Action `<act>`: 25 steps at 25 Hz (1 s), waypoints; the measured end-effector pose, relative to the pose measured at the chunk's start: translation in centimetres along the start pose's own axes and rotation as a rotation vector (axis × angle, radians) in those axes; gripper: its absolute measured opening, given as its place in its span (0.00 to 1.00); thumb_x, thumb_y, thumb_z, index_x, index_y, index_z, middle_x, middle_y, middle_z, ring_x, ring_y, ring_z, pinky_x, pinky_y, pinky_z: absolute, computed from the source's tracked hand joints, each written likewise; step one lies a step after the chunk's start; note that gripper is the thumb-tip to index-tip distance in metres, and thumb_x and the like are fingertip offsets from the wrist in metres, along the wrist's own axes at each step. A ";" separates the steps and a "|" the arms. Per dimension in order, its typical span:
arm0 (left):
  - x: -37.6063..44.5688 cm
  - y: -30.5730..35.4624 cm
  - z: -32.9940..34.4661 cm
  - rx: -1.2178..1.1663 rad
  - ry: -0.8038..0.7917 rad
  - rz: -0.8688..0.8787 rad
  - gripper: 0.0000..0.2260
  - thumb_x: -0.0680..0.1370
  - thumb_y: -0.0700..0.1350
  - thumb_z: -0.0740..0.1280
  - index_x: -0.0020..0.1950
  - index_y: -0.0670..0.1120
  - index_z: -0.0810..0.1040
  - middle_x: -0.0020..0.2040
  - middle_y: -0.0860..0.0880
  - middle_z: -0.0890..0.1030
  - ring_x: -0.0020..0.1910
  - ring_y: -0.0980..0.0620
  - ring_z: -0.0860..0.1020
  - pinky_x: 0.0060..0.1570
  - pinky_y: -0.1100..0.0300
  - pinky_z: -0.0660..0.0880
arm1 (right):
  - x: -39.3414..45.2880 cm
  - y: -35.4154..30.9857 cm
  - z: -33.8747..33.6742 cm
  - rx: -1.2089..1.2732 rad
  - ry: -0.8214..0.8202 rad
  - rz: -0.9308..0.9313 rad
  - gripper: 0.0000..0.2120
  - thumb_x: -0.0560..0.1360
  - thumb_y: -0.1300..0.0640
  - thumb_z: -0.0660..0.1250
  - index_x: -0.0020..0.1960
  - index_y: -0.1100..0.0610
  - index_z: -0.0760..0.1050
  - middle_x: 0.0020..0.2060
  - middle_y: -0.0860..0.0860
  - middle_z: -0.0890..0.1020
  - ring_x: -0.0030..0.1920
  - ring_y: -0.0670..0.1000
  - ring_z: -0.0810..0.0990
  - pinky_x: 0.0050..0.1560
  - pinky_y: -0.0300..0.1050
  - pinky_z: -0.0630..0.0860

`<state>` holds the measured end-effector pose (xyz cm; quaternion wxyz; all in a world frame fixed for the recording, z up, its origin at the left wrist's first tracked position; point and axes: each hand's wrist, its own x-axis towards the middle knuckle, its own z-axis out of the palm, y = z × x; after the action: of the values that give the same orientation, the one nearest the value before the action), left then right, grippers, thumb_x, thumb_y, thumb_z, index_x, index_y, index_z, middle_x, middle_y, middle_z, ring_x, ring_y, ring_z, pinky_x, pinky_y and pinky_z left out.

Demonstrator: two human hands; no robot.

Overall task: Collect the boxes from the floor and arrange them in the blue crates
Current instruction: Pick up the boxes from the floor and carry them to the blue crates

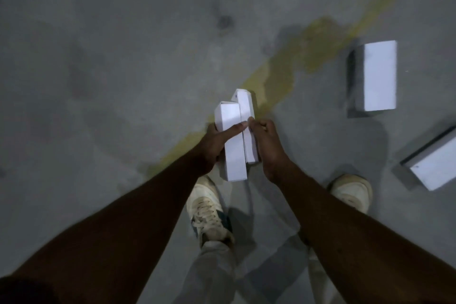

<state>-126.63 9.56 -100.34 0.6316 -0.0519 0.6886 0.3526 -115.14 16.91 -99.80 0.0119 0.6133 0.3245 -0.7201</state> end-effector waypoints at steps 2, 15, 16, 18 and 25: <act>-0.4 1.9 3.4 0.005 -0.060 0.007 0.24 0.73 0.55 0.76 0.66 0.47 0.77 0.57 0.44 0.85 0.56 0.42 0.83 0.53 0.49 0.82 | -0.8 -0.7 -2.7 0.022 0.025 0.006 0.31 0.70 0.34 0.63 0.63 0.56 0.70 0.57 0.56 0.80 0.57 0.59 0.81 0.56 0.59 0.80; 0.4 6.6 21.7 0.167 0.005 0.073 0.37 0.64 0.51 0.82 0.67 0.49 0.68 0.59 0.46 0.80 0.54 0.46 0.81 0.47 0.51 0.82 | -0.9 -5.9 -20.5 0.010 0.412 -0.202 0.18 0.80 0.44 0.59 0.55 0.59 0.71 0.50 0.56 0.79 0.49 0.53 0.80 0.45 0.40 0.75; 1.0 6.5 22.0 0.169 0.052 0.071 0.41 0.61 0.54 0.82 0.68 0.50 0.66 0.59 0.47 0.79 0.55 0.46 0.80 0.51 0.48 0.81 | 0.0 -6.7 -21.5 -0.141 0.576 -0.287 0.14 0.81 0.47 0.59 0.54 0.59 0.72 0.48 0.55 0.78 0.49 0.53 0.78 0.45 0.39 0.73; 2.2 6.6 22.3 0.177 0.138 0.055 0.48 0.54 0.59 0.81 0.69 0.52 0.64 0.59 0.48 0.78 0.56 0.46 0.79 0.57 0.43 0.79 | 2.3 -7.9 -23.6 -0.487 0.790 -0.457 0.16 0.79 0.48 0.64 0.59 0.59 0.71 0.54 0.56 0.76 0.56 0.54 0.76 0.52 0.44 0.74; 4.8 7.1 21.5 0.089 0.160 0.026 0.48 0.53 0.56 0.82 0.70 0.51 0.67 0.60 0.47 0.80 0.58 0.45 0.80 0.57 0.40 0.79 | 10.0 -8.2 -26.1 -1.026 0.489 -0.250 0.55 0.68 0.36 0.74 0.79 0.60 0.46 0.71 0.63 0.65 0.70 0.64 0.66 0.64 0.62 0.71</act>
<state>-113.35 28.48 -100.71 0.5717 -0.0427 0.7524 0.3244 -98.15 39.78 -105.93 0.1469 0.6346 0.6952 -0.3041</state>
